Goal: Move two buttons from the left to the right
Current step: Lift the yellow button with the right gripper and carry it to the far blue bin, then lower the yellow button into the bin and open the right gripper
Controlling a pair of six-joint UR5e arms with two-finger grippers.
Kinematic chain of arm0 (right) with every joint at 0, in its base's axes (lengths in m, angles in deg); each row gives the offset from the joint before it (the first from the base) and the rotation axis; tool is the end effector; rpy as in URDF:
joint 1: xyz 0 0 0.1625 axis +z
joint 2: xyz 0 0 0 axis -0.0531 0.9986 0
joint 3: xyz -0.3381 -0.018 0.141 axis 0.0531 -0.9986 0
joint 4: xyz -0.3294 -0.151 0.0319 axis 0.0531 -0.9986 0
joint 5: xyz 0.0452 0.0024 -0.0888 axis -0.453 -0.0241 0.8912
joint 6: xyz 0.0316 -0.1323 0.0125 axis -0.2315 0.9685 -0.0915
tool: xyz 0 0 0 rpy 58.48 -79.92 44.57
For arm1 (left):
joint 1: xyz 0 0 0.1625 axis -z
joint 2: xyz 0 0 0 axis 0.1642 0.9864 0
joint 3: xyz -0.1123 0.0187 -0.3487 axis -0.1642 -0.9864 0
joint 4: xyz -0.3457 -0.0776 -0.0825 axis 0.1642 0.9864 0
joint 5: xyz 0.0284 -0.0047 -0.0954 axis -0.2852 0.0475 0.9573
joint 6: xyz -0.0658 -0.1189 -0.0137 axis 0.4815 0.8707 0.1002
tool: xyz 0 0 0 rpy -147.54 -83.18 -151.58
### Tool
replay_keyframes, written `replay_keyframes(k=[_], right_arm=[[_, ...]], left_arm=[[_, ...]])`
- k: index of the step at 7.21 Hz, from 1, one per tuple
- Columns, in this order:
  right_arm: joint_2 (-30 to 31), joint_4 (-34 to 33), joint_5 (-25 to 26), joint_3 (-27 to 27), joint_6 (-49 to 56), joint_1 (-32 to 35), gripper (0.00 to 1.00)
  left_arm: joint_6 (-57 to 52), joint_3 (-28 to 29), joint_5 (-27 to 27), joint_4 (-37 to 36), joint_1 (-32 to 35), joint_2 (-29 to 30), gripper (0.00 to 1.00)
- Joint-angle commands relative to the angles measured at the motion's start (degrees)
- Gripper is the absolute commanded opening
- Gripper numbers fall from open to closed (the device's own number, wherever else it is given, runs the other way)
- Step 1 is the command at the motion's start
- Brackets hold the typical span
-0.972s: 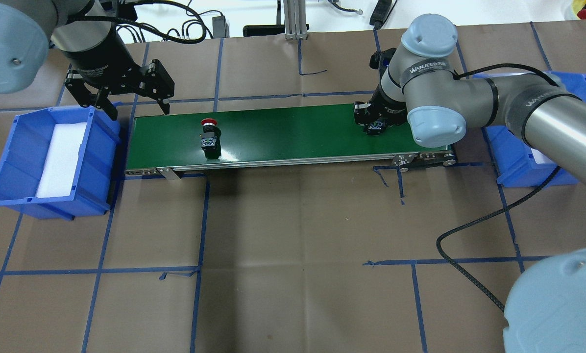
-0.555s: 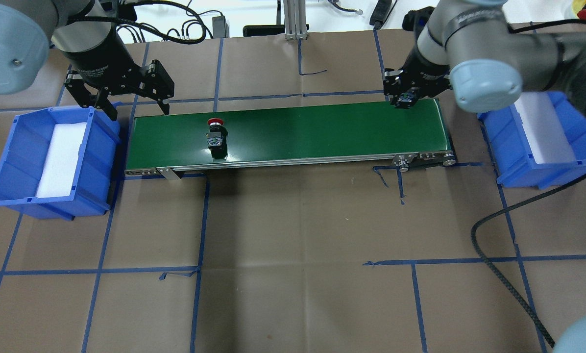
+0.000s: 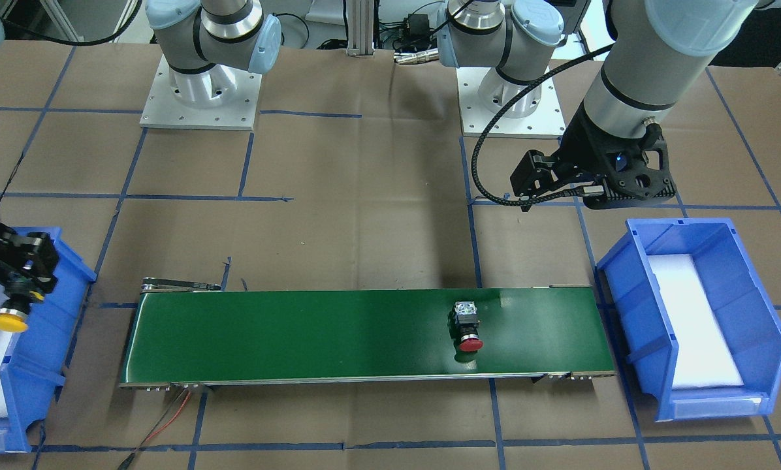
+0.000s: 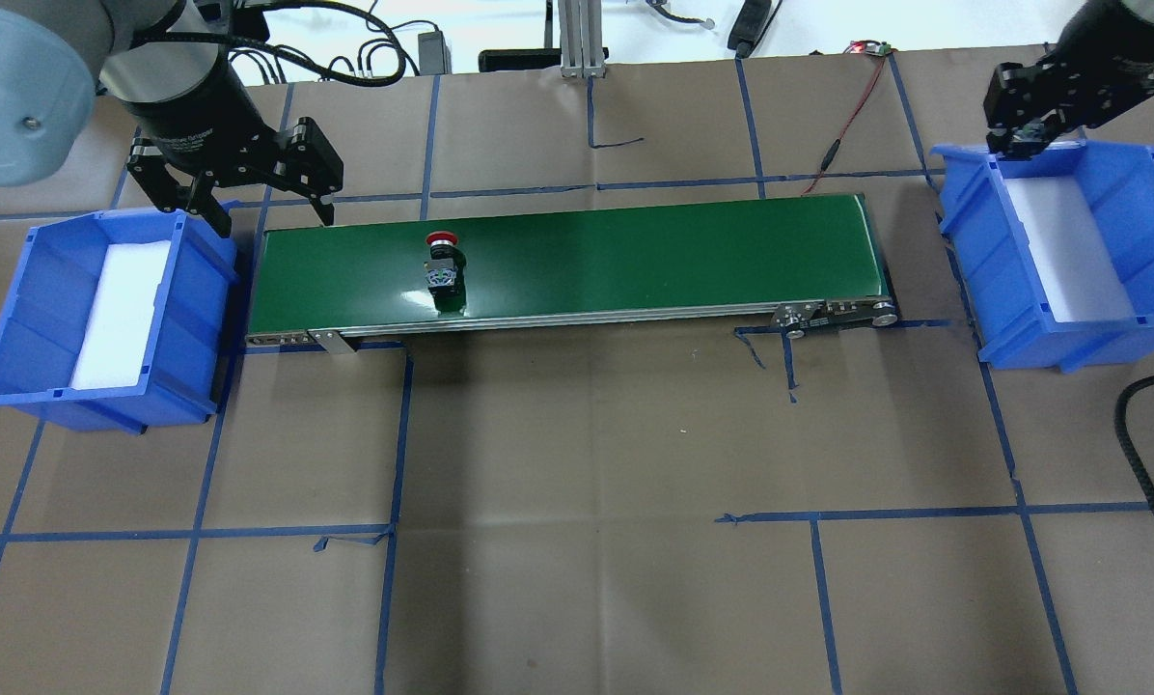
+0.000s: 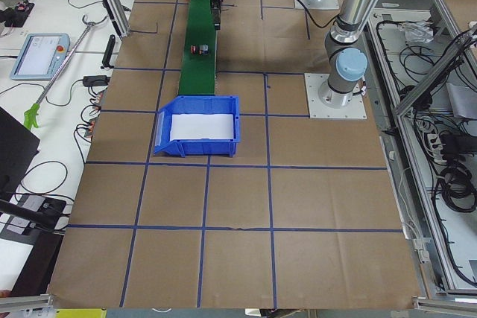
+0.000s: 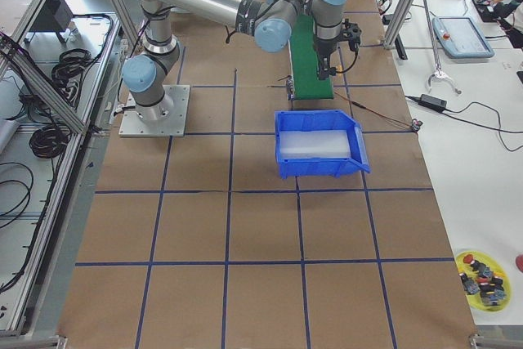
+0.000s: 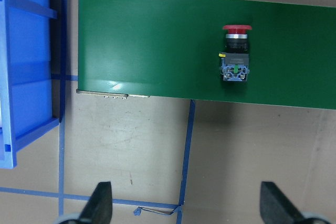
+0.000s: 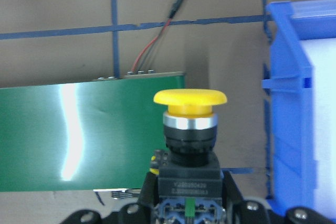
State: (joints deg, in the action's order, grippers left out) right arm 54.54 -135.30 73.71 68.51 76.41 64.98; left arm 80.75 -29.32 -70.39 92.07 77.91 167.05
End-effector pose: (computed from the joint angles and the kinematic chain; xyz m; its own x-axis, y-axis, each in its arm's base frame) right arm -0.0629 -0.5418 0.3414 -0.9989 0.0024 -0.0474 0.0071 0.9949 -0.1003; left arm -0.1100 -0.4723 0.3751 -0.9953 -0.0960 -0.0133 -0.0964 0.9950 0.0278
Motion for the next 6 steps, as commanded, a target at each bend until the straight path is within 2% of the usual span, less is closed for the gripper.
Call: replay_keyframes(k=[1, 3, 5, 6], right_arm=[[-1.1, 0.8, 1.7, 1.6, 13.5, -7.7, 0.06], [-1.1, -0.7, 1.5, 5.9, 17.7, -10.7, 0.06], [-1.4, -2.3, 5.9, 9.5, 18.6, -10.6, 0.07], [-2.2, -7.9, 6.0, 10.8, 18.6, -10.6, 0.06]], left_arm=[[-0.2, -0.1, 0.0, 0.0, 0.0, 0.0, 1.0], [-0.3, -0.2, 0.1, 0.0, 0.0, -0.1, 1.0], [-0.4, -0.2, 0.1, 0.0, 0.0, -0.1, 1.0], [-0.4, -0.2, 0.1, 0.0, 0.0, -0.1, 1.0]])
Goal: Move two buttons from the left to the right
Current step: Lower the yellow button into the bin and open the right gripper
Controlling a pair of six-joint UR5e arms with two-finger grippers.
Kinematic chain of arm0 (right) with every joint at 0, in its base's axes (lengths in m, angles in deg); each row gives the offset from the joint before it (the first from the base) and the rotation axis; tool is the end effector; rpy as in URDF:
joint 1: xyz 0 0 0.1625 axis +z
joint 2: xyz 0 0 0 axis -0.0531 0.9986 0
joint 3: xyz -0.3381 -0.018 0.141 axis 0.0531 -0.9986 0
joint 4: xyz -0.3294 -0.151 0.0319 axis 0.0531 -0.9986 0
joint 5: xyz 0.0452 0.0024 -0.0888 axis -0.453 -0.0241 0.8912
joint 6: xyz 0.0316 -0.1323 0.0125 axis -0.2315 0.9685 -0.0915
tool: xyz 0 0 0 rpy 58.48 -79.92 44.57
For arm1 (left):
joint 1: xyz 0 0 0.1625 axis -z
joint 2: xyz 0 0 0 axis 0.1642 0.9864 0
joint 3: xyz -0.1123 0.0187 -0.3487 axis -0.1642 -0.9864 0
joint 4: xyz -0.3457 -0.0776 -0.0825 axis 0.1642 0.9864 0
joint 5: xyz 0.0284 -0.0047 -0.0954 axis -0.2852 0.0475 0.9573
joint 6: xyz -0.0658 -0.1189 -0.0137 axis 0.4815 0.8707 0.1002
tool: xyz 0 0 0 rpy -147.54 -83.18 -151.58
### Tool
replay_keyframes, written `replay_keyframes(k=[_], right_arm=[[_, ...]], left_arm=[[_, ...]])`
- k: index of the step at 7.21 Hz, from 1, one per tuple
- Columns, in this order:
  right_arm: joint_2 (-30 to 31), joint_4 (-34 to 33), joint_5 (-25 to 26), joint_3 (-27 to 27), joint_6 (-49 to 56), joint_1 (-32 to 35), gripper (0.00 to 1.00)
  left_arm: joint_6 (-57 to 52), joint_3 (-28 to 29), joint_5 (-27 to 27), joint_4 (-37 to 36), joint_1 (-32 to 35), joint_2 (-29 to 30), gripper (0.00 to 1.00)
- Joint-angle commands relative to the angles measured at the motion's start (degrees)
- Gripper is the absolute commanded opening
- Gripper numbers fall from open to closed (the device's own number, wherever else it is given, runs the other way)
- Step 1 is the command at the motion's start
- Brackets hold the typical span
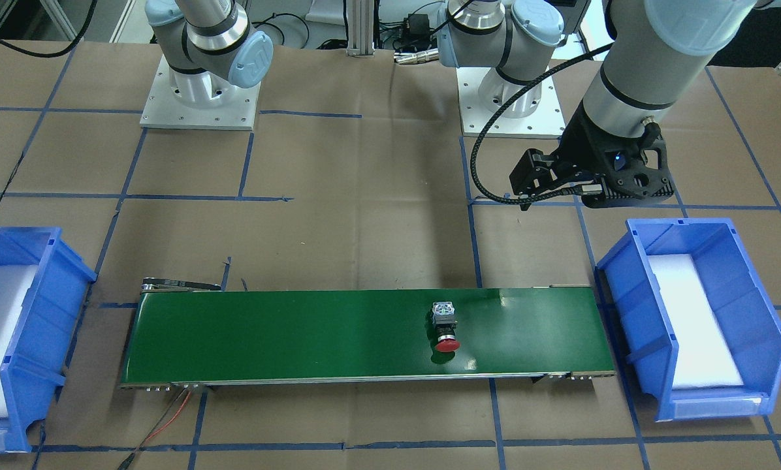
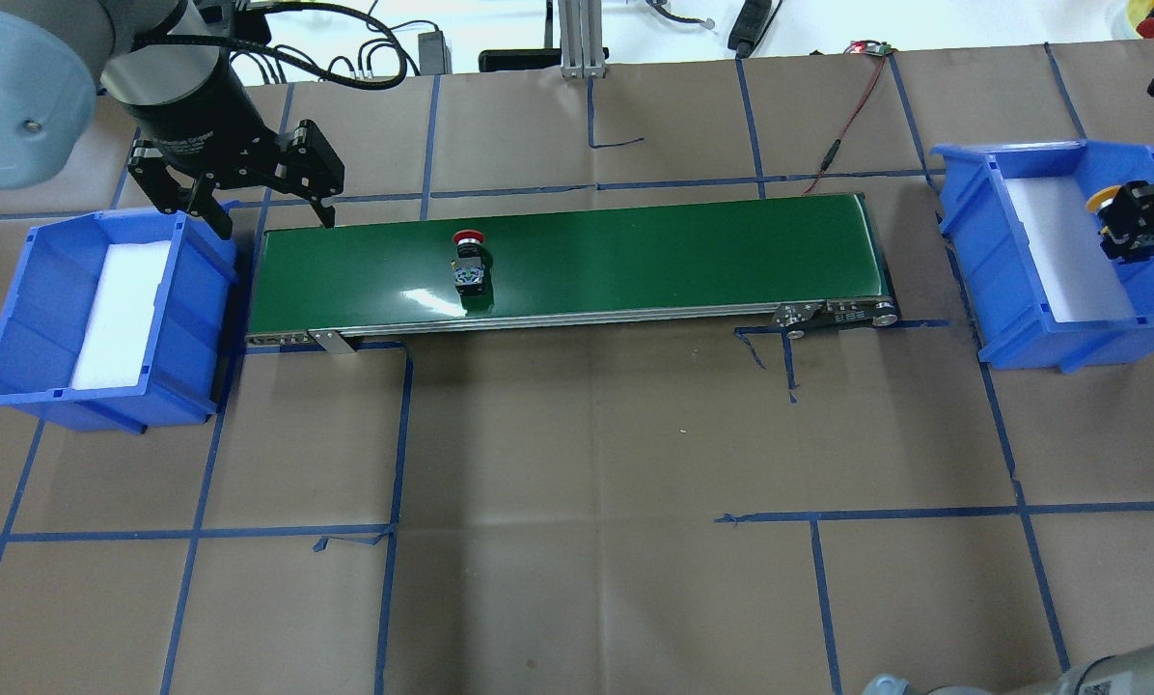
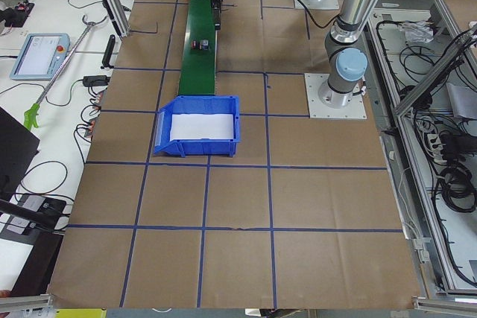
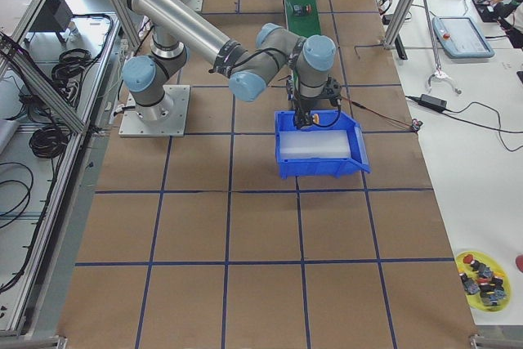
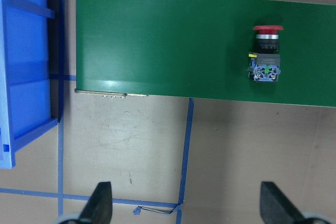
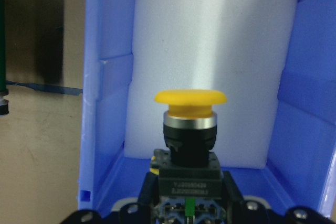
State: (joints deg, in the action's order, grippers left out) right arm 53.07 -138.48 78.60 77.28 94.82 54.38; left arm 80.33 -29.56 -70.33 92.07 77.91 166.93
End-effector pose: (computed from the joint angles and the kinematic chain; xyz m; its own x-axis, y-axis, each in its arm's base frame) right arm -0.1596 -0.4964 0.2676 -0.9915 -0.1276 -0.0272 -0.1286 0.9909 0.0388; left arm -0.1102 -0.4712 0.3743 -0.9960 -0.0888 -0.0121 -0.0891 0.9956 0.0300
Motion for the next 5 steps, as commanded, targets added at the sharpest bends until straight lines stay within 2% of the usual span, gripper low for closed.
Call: replay_keyframes(k=[1, 5], right_arm=[[-3.0, -7.4, 1.3, 2.3, 0.2, 0.0, 0.06], [-10.7, -12.6, 1.3, 3.3, 0.0, 0.0, 0.06]], left_arm=[[0.0, 0.0, 0.0, 0.0, 0.0, 0.0, 1.0], [0.3, 0.0, 0.1, 0.0, 0.0, 0.0, 1.0]])
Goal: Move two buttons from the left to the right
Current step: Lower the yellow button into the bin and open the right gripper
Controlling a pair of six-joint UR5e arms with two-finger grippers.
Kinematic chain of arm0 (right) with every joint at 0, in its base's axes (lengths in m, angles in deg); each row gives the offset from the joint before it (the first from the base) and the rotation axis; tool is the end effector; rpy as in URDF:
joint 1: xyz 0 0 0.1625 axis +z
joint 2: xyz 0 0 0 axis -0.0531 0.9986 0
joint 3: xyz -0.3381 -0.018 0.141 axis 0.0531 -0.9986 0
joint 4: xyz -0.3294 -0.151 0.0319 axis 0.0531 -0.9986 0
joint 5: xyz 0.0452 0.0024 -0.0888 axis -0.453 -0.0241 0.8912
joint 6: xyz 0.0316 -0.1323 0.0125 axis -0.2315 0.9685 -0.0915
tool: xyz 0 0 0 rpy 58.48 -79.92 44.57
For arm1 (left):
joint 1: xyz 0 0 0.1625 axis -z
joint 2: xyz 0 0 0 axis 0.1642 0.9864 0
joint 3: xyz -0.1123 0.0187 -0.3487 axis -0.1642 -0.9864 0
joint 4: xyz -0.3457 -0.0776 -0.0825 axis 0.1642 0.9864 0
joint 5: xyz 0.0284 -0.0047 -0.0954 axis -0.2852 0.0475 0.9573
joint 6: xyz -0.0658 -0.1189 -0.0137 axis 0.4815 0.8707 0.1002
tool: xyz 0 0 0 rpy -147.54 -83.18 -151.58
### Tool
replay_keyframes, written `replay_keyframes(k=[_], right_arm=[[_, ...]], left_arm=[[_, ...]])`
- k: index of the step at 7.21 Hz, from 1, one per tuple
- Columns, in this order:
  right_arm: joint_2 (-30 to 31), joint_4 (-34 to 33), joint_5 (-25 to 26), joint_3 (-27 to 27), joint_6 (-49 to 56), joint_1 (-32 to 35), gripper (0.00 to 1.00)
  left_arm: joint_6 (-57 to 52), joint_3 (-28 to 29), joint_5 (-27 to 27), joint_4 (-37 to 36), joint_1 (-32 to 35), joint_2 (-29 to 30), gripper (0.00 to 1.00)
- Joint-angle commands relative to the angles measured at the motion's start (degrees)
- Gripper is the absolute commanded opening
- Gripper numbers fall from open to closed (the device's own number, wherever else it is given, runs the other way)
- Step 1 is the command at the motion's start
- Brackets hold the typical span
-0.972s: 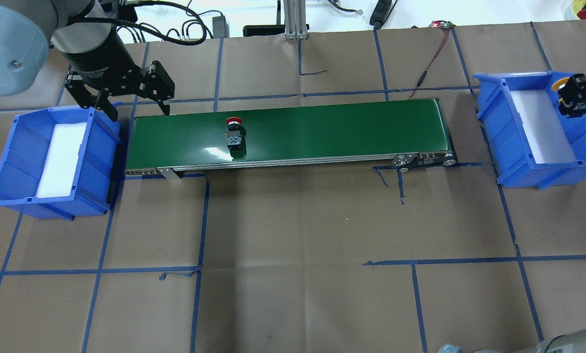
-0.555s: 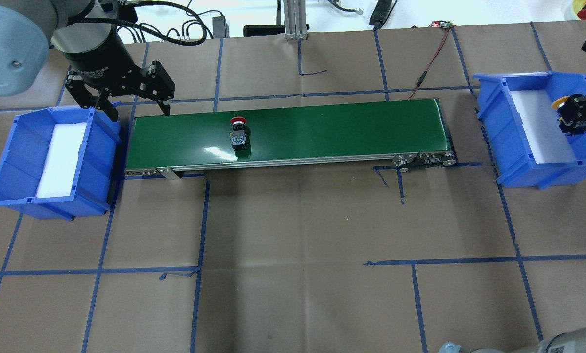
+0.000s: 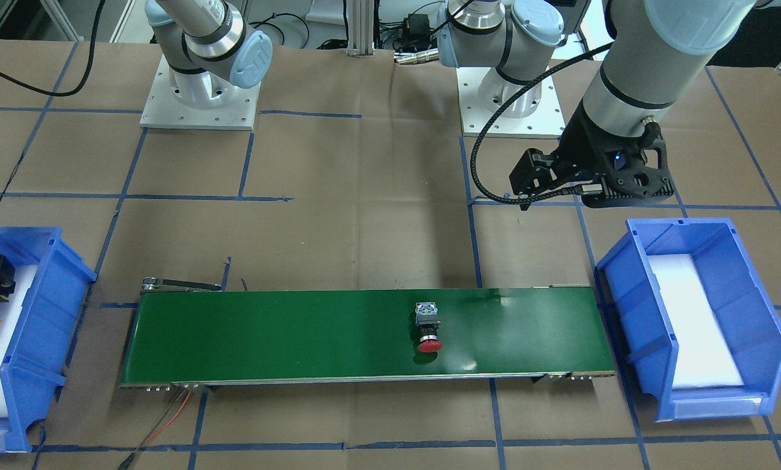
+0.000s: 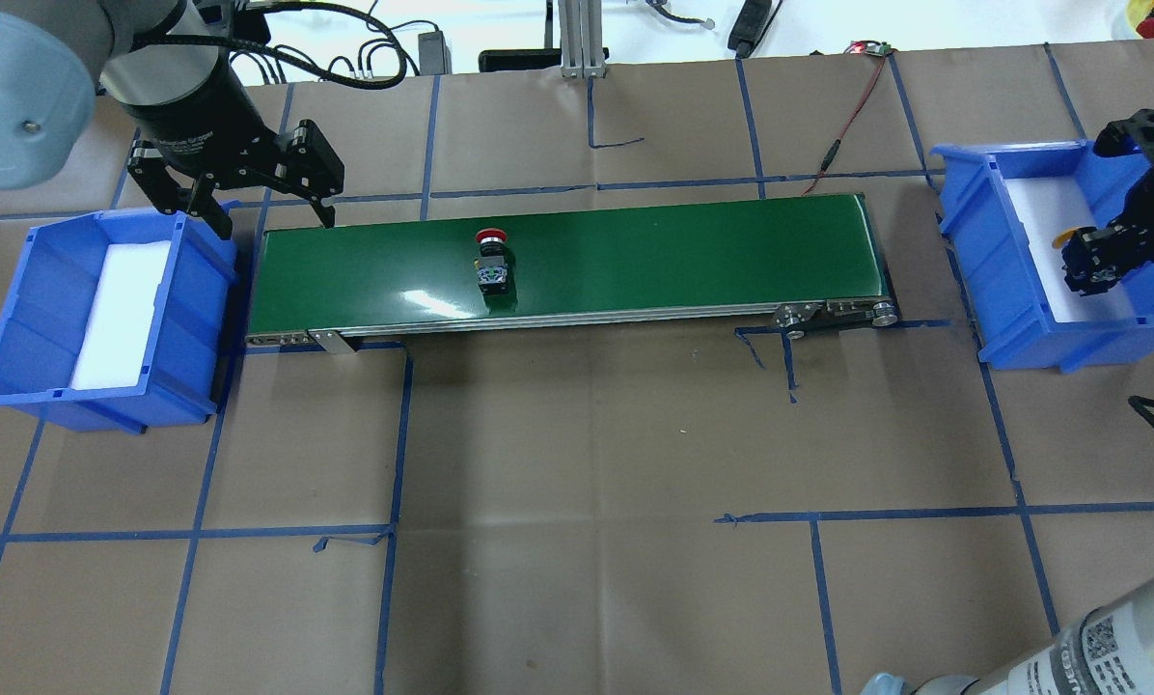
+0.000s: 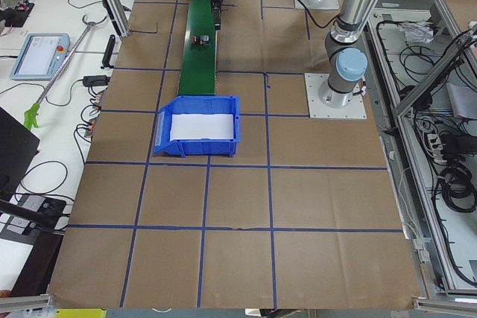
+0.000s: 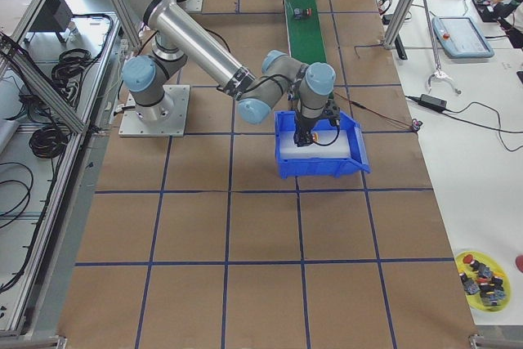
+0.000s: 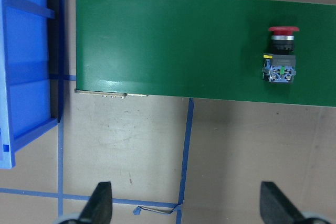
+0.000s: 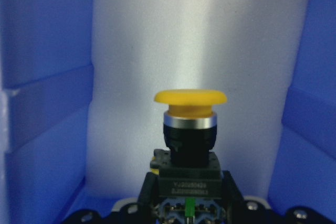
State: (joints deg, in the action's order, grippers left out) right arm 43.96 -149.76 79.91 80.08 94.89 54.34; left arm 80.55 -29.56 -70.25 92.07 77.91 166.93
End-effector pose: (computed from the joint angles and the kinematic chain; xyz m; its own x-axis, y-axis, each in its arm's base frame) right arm -0.1756 -0.5149 0.1840 -0.9915 -0.1289 -0.0168 -0.1297 0.9896 0.0619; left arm -0.1104 -0.4712 0.3743 -0.9956 -0.0926 -0.0109 -0.0929 0.9952 0.0301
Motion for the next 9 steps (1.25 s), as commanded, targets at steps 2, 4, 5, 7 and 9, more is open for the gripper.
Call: replay_keyframes(k=[2, 4, 5, 7, 9], right_arm=[[-1.9, -1.4, 0.1, 1.6, -0.4, -0.1, 0.07], [-1.6, -1.3, 0.6, 2.3, -0.4, -0.1, 0.36], [-1.3, -1.2, 0.0, 2.3, -0.4, -0.1, 0.64], [-0.8, -0.8, -0.6, 1.5, -0.6, 0.0, 0.9], [0.9, -0.6, -0.7, 1.0, -0.7, 0.0, 0.97]], left_arm=[[0.0, 0.0, 0.0, 0.0, 0.0, 0.0, 1.0], [0.0, 0.0, 0.0, 0.0, 0.0, 0.0, 1.0], [0.0, 0.0, 0.0, 0.0, 0.0, 0.0, 1.0], [0.0, 0.0, 0.0, -0.1, 0.0, 0.0, 1.0], [-0.1, 0.0, 0.0, 0.0, 0.0, 0.0, 1.0]])
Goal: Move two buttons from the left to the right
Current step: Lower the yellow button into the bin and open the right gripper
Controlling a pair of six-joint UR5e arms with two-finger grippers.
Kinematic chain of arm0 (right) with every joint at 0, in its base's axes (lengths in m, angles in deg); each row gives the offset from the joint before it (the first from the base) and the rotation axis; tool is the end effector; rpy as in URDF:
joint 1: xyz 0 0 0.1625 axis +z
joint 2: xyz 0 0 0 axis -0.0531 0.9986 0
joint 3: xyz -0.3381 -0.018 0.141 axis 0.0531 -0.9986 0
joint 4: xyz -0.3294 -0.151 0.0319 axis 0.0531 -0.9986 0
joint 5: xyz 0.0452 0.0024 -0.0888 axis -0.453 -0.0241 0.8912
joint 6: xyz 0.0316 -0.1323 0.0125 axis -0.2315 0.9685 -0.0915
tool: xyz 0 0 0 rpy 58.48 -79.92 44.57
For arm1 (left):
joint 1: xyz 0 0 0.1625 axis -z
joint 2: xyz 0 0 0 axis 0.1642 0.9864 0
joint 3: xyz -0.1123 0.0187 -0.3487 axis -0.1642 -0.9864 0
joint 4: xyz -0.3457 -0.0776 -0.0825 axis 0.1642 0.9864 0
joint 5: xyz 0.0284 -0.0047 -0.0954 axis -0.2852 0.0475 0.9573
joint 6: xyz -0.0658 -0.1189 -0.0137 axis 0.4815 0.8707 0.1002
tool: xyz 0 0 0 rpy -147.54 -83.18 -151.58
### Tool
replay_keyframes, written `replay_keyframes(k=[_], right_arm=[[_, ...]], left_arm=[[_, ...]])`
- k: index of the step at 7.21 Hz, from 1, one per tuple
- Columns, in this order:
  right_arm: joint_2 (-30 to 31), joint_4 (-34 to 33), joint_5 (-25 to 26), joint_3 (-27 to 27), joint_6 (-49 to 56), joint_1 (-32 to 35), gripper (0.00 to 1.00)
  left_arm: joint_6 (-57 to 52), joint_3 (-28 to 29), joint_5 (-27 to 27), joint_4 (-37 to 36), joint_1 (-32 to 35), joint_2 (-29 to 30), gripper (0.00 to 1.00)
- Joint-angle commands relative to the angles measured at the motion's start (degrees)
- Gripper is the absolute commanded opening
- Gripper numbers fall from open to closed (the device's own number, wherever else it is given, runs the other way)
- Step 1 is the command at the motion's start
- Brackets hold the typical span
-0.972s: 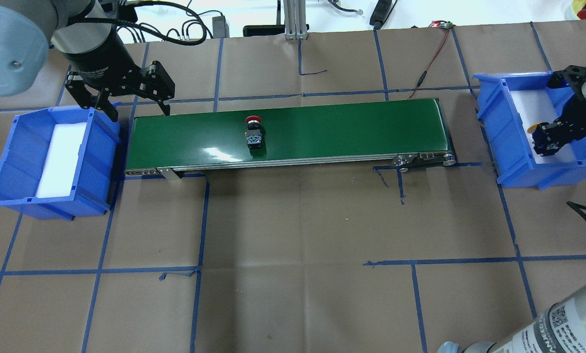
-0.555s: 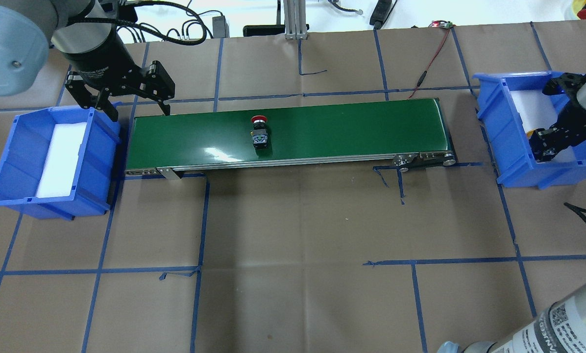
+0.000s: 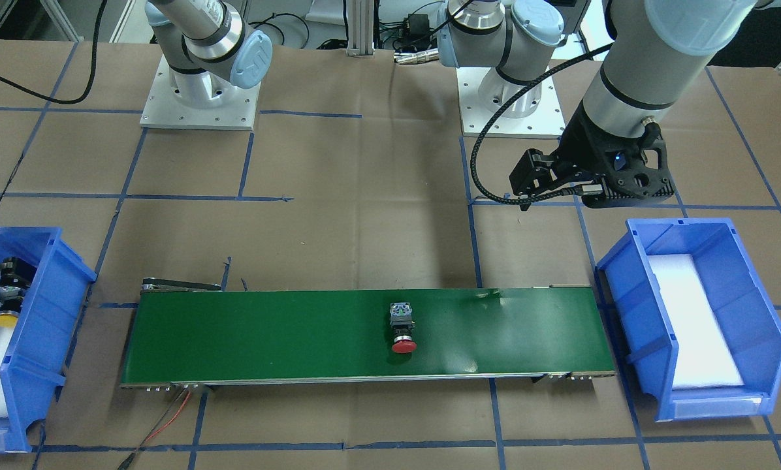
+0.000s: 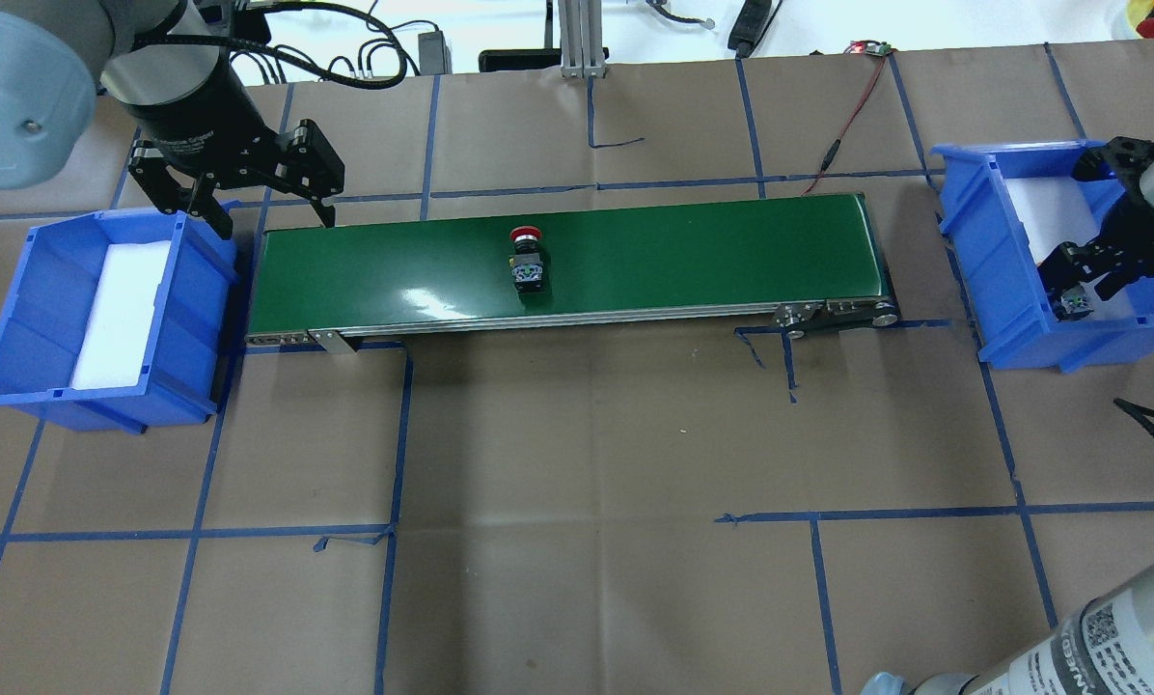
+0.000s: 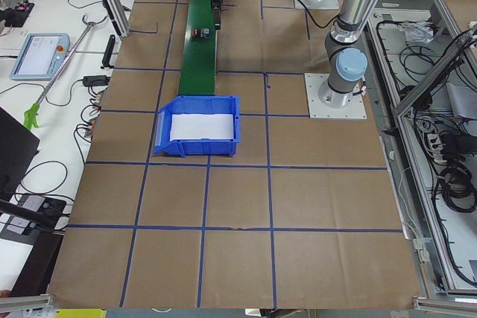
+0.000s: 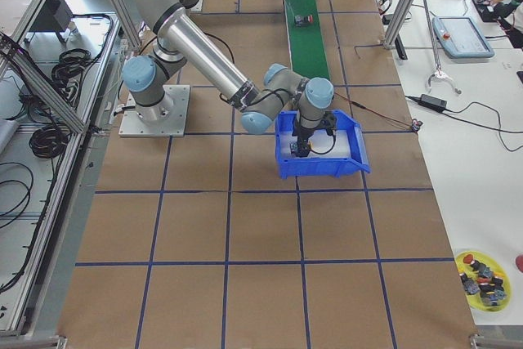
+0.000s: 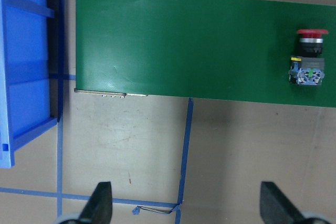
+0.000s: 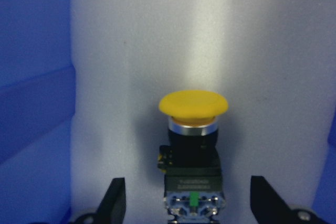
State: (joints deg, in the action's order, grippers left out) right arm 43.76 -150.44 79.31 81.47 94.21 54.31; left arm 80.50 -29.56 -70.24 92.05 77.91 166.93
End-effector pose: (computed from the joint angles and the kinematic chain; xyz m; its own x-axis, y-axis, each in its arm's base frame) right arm -0.1714 -0.5106 0.1740 -0.9927 -0.1157 -0.0342 -0.1178 0.9907 0.0677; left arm -0.1104 -0.4713 0.3743 -0.9957 -0.0918 -0.0107 -0.0920 0.9953 0.0297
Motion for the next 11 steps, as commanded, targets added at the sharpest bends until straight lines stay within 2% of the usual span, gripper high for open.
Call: replay_keyframes(k=[1, 2, 4, 6, 7, 9, 11], right_arm=[[3.1, 0.2, -0.1, -2.1, -0.1, 0.2, 0.99], [6.1, 0.3, -0.3, -3.8, -0.1, 0.5, 0.99], [10.4, 0.6, -9.0, -4.6, 0.0, 0.9, 1.0], [12.9, 6.8, -8.9, -8.5, -0.6, 4.0, 1.0], [13.2, 12.7, -9.6, -10.6, -4.6, 6.5, 1.0], [13.2, 13.8, -8.7, -14.7, -13.7, 13.0, 1.0], [14.1, 13.9, -1.3, -14.5, -23.6, 17.0, 1.0]], left_arm=[[-0.1, 0.0, 0.0, -0.1, 0.0, 0.0, 1.0], [-0.1, 0.0, 0.1, -0.1, 0.0, 0.0, 1.0], [-0.1, 0.0, 0.1, -0.1, 0.0, 0.0, 1.0], [-0.1, 0.0, 0.1, -0.1, 0.0, 0.0, 1.0], [-0.1, 0.0, 0.1, -0.1, 0.0, 0.0, 1.0], [0.0, 0.0, 0.1, -0.1, 0.0, 0.0, 1.0], [-0.1, 0.0, 0.1, -0.1, 0.0, 0.0, 1.0]])
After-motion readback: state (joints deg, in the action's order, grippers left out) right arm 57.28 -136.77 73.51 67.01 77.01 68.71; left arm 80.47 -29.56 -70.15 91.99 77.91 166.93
